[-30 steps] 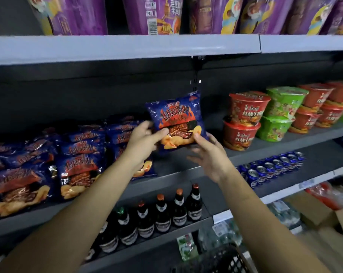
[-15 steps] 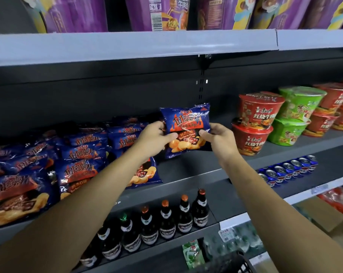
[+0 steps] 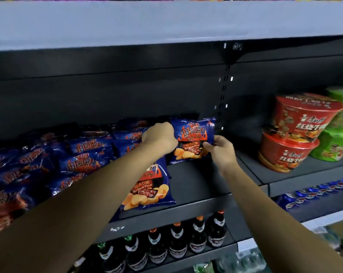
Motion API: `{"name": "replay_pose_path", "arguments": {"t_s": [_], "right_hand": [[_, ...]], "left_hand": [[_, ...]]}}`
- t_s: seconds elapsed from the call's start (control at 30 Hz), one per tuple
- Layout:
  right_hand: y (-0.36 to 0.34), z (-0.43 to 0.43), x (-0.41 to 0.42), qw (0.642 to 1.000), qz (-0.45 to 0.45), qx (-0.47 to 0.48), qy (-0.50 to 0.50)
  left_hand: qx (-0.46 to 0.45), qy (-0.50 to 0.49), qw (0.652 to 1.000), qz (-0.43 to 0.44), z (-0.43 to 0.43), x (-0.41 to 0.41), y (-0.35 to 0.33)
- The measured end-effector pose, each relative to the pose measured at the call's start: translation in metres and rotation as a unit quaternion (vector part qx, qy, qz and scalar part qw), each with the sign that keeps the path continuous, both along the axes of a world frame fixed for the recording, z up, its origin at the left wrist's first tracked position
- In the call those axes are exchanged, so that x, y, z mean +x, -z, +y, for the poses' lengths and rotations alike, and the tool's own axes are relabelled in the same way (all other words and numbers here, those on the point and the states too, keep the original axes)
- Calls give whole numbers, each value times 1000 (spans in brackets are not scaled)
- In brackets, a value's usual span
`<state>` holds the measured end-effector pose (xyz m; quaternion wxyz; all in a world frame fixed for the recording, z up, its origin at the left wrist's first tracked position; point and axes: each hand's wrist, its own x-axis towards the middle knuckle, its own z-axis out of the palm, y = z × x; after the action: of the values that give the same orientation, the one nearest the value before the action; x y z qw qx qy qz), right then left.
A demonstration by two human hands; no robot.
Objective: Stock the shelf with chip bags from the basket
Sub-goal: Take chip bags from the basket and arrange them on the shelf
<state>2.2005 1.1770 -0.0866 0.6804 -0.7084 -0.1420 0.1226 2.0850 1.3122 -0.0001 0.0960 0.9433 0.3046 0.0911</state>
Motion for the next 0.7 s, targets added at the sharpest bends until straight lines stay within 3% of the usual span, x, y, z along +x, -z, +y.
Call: {"name": "replay_pose_path", "arguments": {"t_s": [0.13, 0.23, 0.53, 0.7], "right_hand": [[12, 19, 11, 1000, -2, -22, 1], [16, 33, 16, 999, -27, -44, -6], [17, 36, 16, 1000, -11, -26, -12], [-4, 6, 9, 997, -19, 26, 68]], "left_hand": [[113, 16, 990, 87, 4, 12, 5], [145, 16, 982, 117, 9, 17, 9], [128, 23, 985, 116, 26, 24, 9], [99, 49, 993, 47, 22, 18, -4]]}}
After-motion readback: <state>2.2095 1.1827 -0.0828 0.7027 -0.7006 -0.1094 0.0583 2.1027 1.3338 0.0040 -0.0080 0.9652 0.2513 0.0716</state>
